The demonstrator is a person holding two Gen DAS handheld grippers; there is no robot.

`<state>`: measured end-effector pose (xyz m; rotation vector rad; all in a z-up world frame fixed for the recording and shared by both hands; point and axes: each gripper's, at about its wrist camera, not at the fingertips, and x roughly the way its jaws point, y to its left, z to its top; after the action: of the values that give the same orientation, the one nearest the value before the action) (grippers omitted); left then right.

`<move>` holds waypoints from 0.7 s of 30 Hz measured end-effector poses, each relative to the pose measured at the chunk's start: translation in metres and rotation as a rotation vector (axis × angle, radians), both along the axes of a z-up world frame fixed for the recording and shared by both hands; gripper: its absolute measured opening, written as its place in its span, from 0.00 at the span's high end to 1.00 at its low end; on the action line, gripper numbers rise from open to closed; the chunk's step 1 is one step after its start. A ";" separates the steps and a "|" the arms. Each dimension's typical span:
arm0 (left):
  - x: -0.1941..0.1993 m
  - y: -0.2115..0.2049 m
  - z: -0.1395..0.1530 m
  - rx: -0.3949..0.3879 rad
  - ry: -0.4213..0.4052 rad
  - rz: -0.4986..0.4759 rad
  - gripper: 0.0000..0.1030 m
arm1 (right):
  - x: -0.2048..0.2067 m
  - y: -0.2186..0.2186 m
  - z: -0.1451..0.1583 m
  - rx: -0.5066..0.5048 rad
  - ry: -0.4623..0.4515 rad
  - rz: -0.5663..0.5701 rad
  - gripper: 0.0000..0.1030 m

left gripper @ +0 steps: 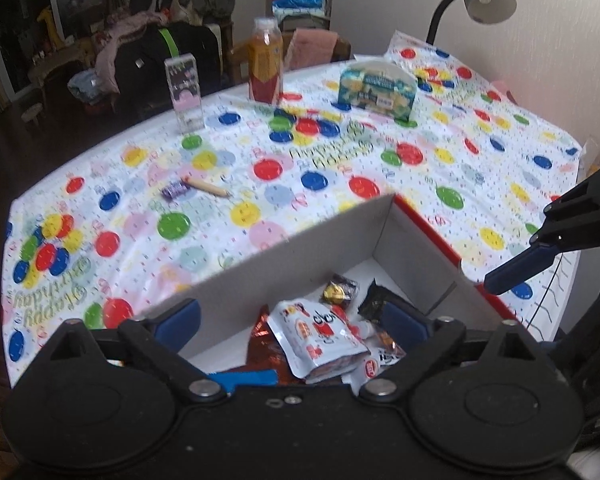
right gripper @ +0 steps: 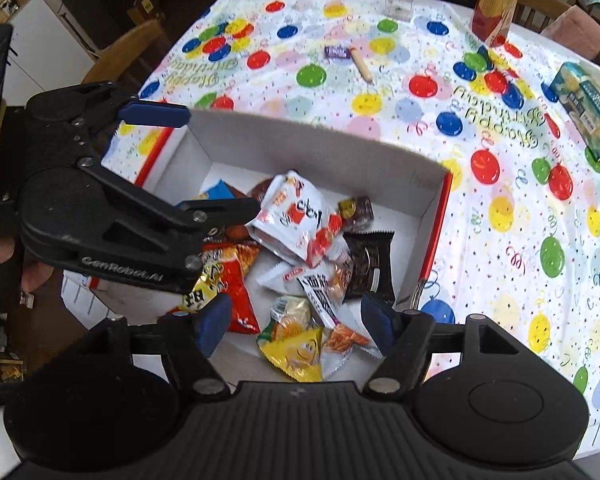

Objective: Organize snacks
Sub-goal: 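Move both open tools back from the box to the purple candy and sausage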

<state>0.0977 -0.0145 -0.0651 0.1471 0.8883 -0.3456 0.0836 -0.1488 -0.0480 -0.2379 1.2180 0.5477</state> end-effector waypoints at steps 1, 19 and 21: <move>0.000 0.002 0.004 -0.002 -0.007 0.004 0.02 | 0.001 0.001 0.002 0.004 -0.005 -0.005 0.31; 0.045 0.029 0.041 0.053 -0.066 0.093 0.01 | 0.059 0.015 0.035 -0.001 -0.067 0.014 0.31; 0.059 0.031 0.041 0.052 -0.060 0.100 0.01 | 0.074 0.016 0.037 0.001 -0.072 0.018 0.31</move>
<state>0.1566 0.0169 -0.0240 0.1595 0.8422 -0.2237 0.1571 -0.1331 -0.0110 -0.2658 1.1473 0.5504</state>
